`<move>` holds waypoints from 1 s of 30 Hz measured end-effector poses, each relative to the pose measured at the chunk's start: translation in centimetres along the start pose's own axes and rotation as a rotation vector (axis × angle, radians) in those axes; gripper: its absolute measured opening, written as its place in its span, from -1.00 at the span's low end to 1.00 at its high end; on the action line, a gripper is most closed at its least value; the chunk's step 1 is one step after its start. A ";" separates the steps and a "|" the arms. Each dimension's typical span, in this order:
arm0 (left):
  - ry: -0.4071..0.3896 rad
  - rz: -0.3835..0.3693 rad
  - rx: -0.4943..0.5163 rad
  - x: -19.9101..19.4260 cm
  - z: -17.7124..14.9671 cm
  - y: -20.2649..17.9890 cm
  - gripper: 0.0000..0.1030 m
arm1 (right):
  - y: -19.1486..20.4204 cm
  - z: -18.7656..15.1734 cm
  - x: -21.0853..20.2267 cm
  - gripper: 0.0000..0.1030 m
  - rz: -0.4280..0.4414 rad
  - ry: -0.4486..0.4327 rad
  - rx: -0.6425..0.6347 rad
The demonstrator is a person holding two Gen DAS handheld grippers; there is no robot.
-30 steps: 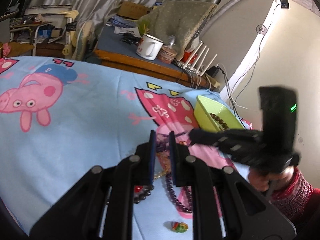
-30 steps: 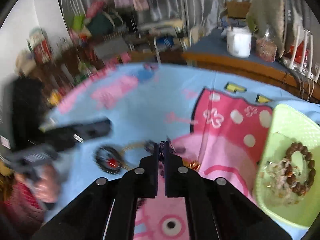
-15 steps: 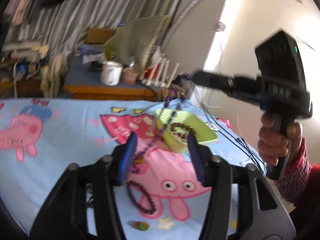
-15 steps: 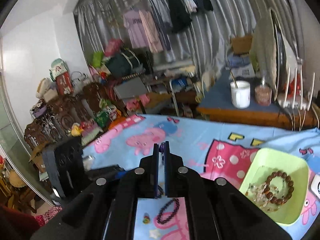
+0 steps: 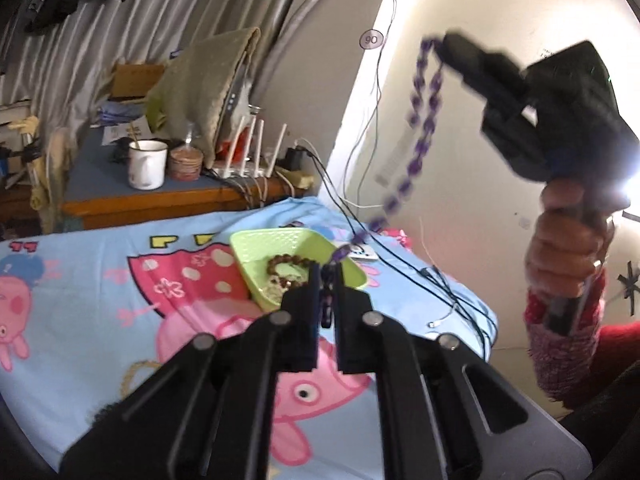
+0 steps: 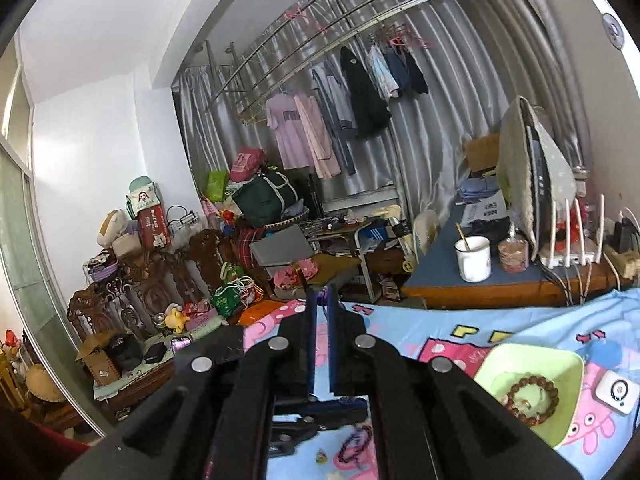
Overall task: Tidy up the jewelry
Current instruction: 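Lower the purple bead necklace onto the sheet and open the right tool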
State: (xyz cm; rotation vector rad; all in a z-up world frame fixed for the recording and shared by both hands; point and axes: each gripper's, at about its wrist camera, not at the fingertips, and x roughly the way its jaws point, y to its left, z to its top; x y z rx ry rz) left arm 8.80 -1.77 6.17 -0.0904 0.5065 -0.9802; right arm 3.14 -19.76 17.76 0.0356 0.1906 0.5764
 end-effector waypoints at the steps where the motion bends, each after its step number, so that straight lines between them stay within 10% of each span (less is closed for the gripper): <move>1: 0.013 0.008 -0.004 0.2 -0.4 0.0 -0.89 | -0.5 -0.7 0.2 -1.00 -0.005 0.016 0.005; 10: 0.240 0.134 -0.001 1.9 -7.5 1.2 -0.89 | -5.2 -13.8 5.3 -1.00 0.016 0.334 0.147; 15: 0.333 0.180 0.043 2.1 -10.5 0.5 -0.33 | -5.7 -19.8 7.2 -1.00 -0.035 0.476 0.147; 19: 0.331 0.206 0.098 1.7 -11.2 -0.2 -0.04 | -5.4 -20.7 7.2 -1.00 -0.087 0.514 0.073; 22: 0.337 0.207 0.118 1.6 -11.3 -0.4 0.02 | -4.4 -20.8 6.4 -0.47 -0.086 0.502 -0.017; 30: 0.384 0.204 0.132 3.8 -11.0 0.1 0.02 | -3.4 -22.1 6.7 -0.45 -0.101 0.591 -0.190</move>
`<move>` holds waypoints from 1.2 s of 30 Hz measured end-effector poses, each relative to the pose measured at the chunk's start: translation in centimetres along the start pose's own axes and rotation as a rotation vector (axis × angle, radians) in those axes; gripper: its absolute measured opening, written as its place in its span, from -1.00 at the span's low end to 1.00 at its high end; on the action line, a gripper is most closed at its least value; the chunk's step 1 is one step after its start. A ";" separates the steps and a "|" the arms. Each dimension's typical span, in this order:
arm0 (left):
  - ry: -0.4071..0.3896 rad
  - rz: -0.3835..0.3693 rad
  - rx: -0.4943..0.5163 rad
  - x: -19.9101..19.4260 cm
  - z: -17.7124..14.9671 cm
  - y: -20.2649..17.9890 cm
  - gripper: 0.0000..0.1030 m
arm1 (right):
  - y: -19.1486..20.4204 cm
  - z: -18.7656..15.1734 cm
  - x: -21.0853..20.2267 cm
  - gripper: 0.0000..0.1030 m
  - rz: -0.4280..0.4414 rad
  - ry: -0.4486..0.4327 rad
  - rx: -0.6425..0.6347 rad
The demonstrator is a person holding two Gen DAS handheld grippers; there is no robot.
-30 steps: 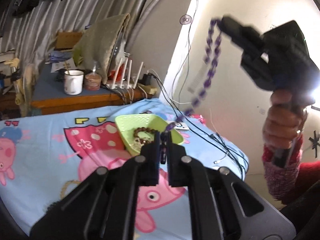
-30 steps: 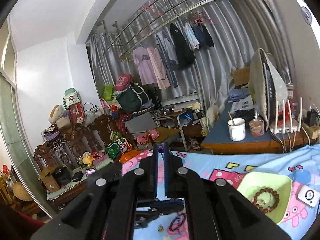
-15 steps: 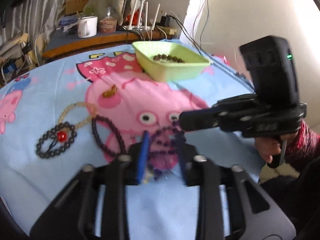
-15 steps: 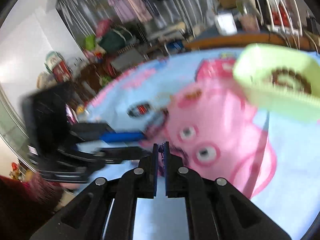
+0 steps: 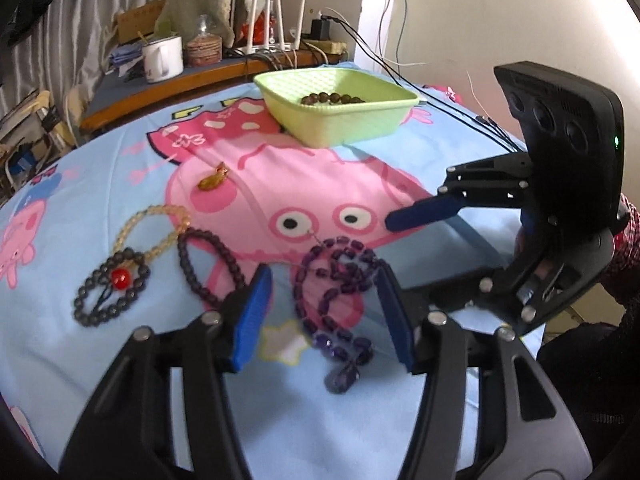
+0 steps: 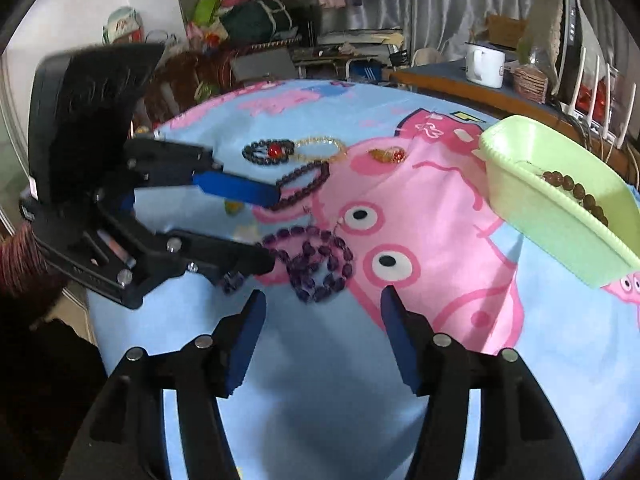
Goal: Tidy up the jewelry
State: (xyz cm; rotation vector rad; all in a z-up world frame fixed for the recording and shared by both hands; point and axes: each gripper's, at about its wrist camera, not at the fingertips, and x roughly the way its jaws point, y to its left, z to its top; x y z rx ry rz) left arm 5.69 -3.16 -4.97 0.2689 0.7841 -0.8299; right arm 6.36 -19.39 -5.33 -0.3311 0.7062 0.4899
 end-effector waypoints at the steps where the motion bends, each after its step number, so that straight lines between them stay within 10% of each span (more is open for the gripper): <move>1: 0.002 -0.002 0.004 0.2 0.1 0.0 0.02 | -0.1 0.0 0.1 -0.45 -0.005 0.003 -0.001; 14: 0.070 0.006 -0.006 1.4 -0.7 0.5 -0.02 | -0.3 0.9 1.1 -0.45 -0.063 0.032 -0.091; 20: 0.061 -0.015 -0.098 1.3 -0.6 2.4 -0.88 | -0.1 2.2 2.7 -0.60 -0.033 0.045 -0.142; 22: 0.053 -0.043 -0.138 1.3 -0.7 2.9 -0.90 | -0.1 2.8 3.0 -1.00 -0.002 0.038 -0.137; 36: -0.077 -0.163 -0.234 -1.2 3.4 3.6 -0.91 | -3.2 5.6 -3.2 -1.00 0.114 -0.146 0.130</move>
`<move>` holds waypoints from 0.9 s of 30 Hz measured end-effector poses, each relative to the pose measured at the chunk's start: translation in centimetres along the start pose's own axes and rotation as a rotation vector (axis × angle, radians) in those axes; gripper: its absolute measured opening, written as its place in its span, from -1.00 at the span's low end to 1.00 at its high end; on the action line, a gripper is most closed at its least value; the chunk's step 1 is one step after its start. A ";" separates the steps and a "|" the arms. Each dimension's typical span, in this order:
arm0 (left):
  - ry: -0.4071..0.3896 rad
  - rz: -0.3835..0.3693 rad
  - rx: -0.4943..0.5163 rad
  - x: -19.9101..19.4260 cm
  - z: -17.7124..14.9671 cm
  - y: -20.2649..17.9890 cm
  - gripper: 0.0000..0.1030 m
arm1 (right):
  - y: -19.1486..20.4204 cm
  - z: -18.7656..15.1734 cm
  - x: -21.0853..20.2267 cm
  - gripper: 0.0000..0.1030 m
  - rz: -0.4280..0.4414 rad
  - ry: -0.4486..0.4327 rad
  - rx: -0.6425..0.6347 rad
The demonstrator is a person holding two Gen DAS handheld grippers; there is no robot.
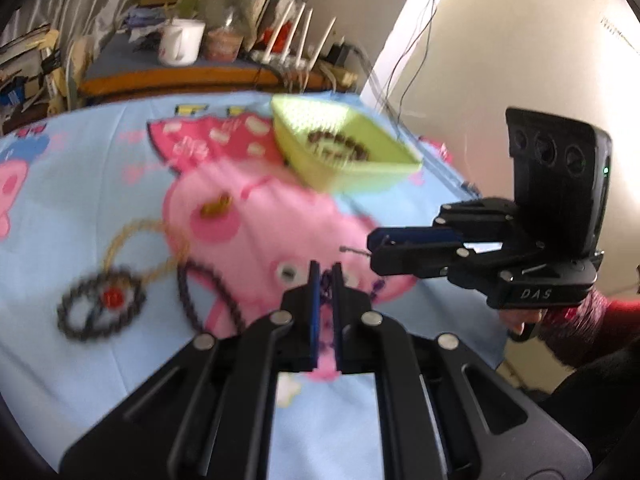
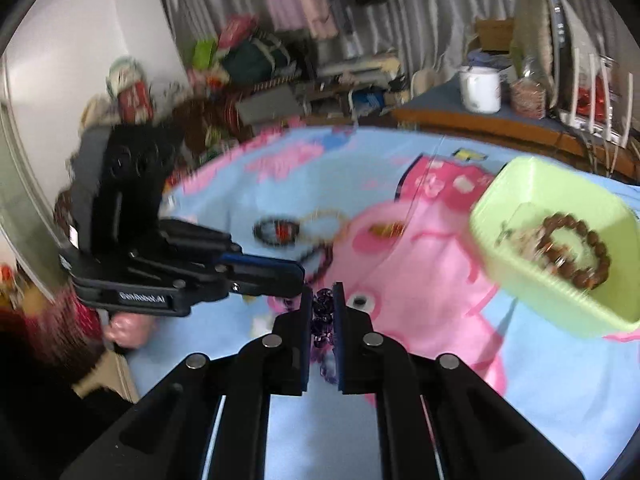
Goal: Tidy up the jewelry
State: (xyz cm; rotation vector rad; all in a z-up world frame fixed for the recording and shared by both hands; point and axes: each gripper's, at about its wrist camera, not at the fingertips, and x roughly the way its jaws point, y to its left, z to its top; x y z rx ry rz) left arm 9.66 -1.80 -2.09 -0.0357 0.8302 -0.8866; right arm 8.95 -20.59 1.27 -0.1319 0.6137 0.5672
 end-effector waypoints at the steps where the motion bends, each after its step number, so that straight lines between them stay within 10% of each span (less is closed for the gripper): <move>1: -0.018 -0.012 0.006 -0.2 1.0 -0.4 -0.91 | -0.2 0.5 -0.6 -1.00 0.001 -0.018 0.011; 17: -0.225 -0.071 0.239 -1.5 19.2 -8.6 -0.91 | -6.0 11.3 -12.4 -1.00 -0.172 -0.334 0.073; 27: -0.095 0.005 0.183 7.8 17.8 -6.1 -0.86 | -13.2 6.5 -6.1 -1.00 -0.211 -0.215 0.246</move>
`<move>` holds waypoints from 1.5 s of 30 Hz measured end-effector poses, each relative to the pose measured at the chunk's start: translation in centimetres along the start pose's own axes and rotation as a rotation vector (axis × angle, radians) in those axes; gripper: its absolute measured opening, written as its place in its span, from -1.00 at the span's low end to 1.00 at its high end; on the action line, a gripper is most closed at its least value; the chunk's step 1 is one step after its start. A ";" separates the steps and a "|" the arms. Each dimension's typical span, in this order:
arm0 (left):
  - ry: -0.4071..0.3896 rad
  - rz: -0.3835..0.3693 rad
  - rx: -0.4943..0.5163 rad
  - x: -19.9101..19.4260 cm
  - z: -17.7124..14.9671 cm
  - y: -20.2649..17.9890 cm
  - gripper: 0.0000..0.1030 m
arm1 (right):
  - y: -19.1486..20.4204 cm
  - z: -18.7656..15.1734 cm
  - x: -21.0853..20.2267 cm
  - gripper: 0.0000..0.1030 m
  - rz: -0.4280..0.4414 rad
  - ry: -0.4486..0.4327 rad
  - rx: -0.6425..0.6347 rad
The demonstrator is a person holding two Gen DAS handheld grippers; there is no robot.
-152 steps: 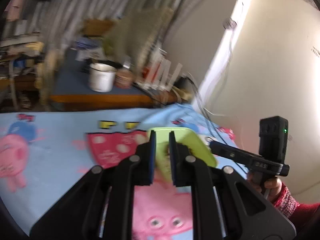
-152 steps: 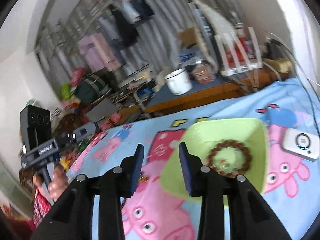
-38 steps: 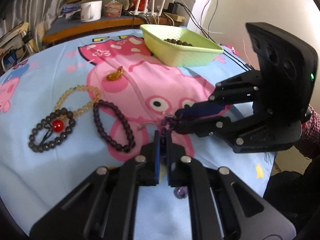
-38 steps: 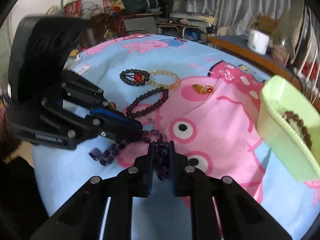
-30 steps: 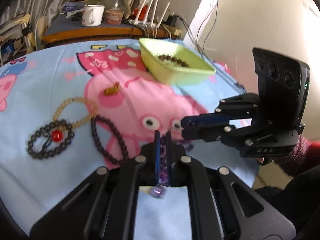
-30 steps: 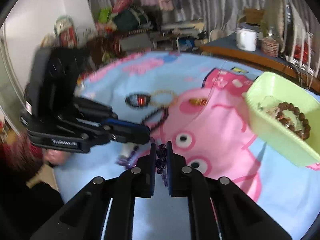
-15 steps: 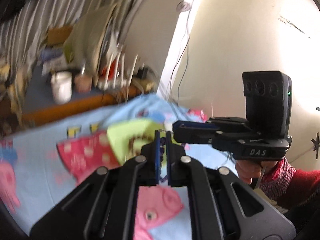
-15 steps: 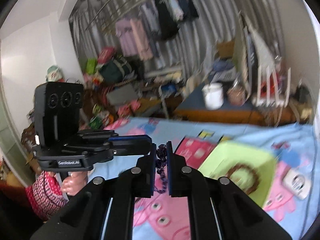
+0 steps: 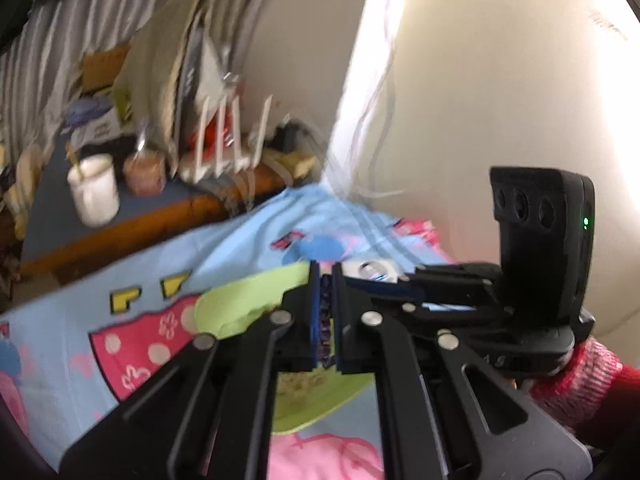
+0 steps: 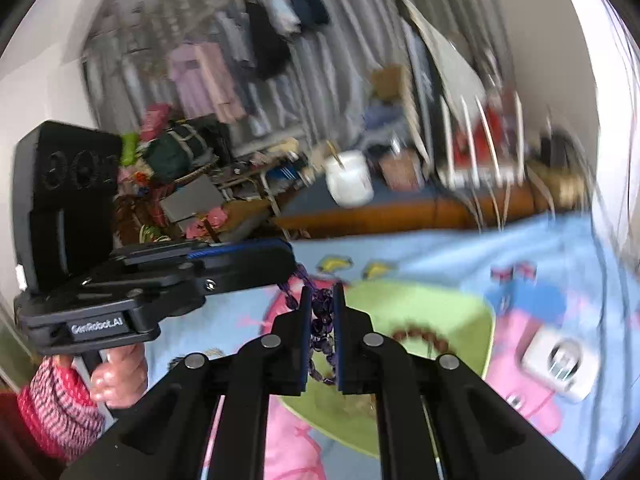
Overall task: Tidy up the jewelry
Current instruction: 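Carry the purple necklace into the green basket and open the right tool, then grasp the gold ring with the right tool while the left tool grasps the amber pendant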
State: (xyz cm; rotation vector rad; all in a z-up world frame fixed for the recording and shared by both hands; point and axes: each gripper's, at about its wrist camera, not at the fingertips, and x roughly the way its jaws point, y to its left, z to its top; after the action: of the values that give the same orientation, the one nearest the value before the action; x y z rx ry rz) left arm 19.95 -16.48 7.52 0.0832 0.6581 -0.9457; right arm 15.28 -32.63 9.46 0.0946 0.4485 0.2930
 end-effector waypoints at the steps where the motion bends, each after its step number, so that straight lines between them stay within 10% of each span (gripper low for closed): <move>1: 0.050 0.024 -0.017 1.7 -1.0 0.6 -0.63 | -0.9 -0.8 1.2 -1.00 -0.003 0.028 0.041; 5: 0.166 0.088 -0.070 4.4 -3.2 2.6 -0.56 | -3.0 -2.9 3.3 -0.99 -0.029 0.103 0.171; 12: -0.057 0.115 -0.122 -7.1 -3.6 5.2 -0.56 | 0.2 -2.8 -0.6 -0.98 0.101 0.001 0.148; 19: -0.132 0.214 -0.252 -15.9 -11.3 8.9 -0.56 | 7.0 -6.5 2.4 -0.98 0.171 0.136 -0.012; 32: -0.078 0.262 -0.402 -17.5 -20.4 12.2 -0.56 | 10.8 -8.2 13.4 -1.00 0.046 0.314 -0.011; 40: -0.035 0.236 -0.277 -14.9 -18.6 10.1 -0.55 | 7.2 -10.2 9.0 -1.00 0.011 0.306 0.060; 45: 0.083 0.240 -0.124 -9.4 -16.6 7.7 -0.07 | 5.7 -12.0 6.2 -1.00 0.001 0.284 0.070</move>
State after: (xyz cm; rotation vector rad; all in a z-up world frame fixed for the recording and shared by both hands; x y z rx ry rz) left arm 14.01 0.69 -2.24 0.0894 0.7644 -0.6716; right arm 13.90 -25.05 -2.97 0.1227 0.7409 0.2932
